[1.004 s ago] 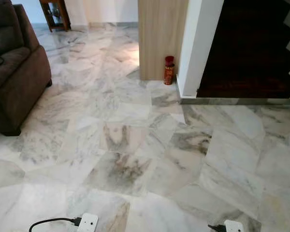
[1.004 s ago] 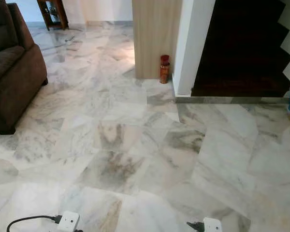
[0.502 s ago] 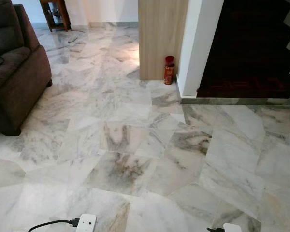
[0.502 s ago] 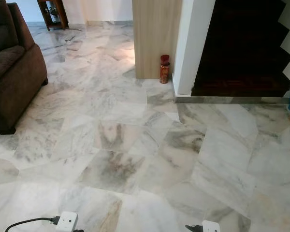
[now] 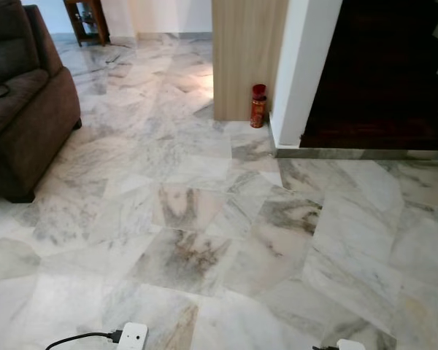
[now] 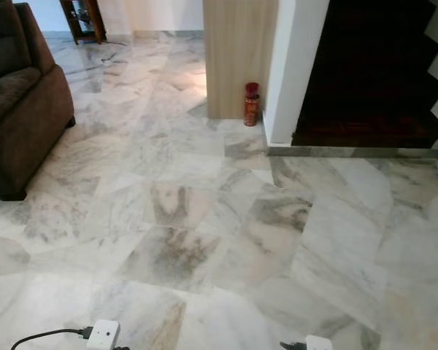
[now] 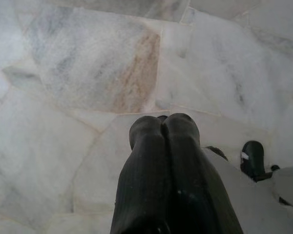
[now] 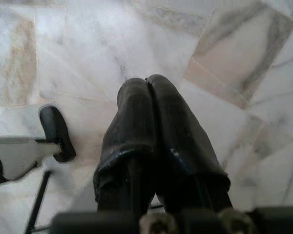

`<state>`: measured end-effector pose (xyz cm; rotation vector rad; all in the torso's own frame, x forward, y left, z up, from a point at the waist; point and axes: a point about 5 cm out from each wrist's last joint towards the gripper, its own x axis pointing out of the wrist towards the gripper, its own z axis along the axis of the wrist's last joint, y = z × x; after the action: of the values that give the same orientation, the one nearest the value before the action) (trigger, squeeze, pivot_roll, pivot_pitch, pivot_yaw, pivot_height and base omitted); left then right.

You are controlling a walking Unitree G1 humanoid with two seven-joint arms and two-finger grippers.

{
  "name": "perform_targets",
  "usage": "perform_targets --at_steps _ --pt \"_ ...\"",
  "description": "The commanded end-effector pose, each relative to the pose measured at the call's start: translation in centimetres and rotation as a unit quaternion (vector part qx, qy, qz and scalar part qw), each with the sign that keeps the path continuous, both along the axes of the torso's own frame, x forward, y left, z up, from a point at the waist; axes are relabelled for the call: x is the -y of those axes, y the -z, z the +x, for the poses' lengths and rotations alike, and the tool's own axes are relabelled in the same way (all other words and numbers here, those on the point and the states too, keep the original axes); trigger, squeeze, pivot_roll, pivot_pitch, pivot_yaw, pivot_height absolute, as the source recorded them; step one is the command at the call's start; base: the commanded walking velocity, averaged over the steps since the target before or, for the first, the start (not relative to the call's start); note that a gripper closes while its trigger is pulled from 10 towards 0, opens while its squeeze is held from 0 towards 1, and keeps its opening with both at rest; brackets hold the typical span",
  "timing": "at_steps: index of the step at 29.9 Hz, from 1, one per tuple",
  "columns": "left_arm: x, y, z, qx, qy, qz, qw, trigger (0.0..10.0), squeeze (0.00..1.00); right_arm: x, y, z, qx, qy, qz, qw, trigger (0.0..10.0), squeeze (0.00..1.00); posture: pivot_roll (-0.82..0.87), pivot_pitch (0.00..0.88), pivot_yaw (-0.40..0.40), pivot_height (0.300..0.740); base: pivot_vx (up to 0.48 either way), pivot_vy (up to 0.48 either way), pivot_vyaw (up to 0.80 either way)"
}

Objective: Setting the table

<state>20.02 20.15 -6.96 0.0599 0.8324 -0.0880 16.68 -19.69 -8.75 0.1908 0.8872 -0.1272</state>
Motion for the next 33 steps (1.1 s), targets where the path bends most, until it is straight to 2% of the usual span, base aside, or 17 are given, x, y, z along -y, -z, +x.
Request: perform_targets --at_steps 1,23,33 --pt "0.15 0.29 -0.46 -0.006 -0.004 -0.005 1.000 10.0 0.00 0.32 0.28 -0.78 -0.009 0.006 -0.002 1.000 10.0 0.00 -0.02 0.101 -0.001 0.740 0.330 0.000 0.00" --pt "0.55 0.36 -0.50 -0.004 -0.004 -0.010 1.000 10.0 0.00 0.53 0.19 -0.66 -0.005 0.007 -0.008 1.000 10.0 0.00 -0.02 0.111 -0.006 0.740 0.320 0.000 0.00" --pt "0.58 0.35 -0.54 -0.001 -0.007 -0.013 1.000 10.0 0.00 0.61 0.17 -0.72 -0.002 0.008 -0.006 1.000 10.0 0.00 -0.02 0.112 -0.006 0.740 0.000 0.000 0.80"
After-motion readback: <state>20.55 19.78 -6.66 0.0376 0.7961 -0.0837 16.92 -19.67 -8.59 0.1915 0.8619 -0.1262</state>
